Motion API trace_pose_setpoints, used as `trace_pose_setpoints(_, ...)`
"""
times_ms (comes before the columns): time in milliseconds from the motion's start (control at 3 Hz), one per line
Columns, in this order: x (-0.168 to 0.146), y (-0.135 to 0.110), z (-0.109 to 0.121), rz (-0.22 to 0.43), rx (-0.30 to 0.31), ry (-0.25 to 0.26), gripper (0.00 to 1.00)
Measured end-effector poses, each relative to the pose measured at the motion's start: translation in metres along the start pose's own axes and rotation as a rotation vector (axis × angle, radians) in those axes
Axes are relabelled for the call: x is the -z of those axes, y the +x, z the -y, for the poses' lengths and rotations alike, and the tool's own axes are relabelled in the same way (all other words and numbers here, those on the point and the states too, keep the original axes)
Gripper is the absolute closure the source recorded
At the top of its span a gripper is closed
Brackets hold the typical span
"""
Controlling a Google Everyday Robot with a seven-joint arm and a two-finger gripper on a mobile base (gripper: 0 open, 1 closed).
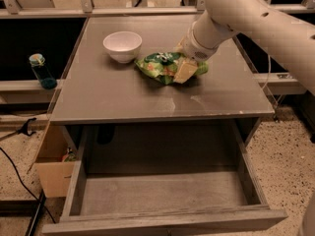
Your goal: Place green rice chip bag into top drawer
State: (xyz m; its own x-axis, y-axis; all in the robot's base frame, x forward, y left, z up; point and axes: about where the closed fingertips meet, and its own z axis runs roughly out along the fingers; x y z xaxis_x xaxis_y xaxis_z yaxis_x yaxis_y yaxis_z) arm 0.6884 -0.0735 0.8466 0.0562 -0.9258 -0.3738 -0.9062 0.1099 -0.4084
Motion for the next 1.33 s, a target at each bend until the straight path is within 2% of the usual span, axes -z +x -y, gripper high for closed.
trace_pose_setpoints(667,0.000,0.000,0.000,0.000,0.000,0.000,0.86)
trace_pose_setpoints(1000,0.000,0.000,0.000,0.000,0.000,-0.001,1.00)
trace_pose_setpoints(1333,0.019,0.005,-0.003,-0.003,-0.010,-0.003,1.00)
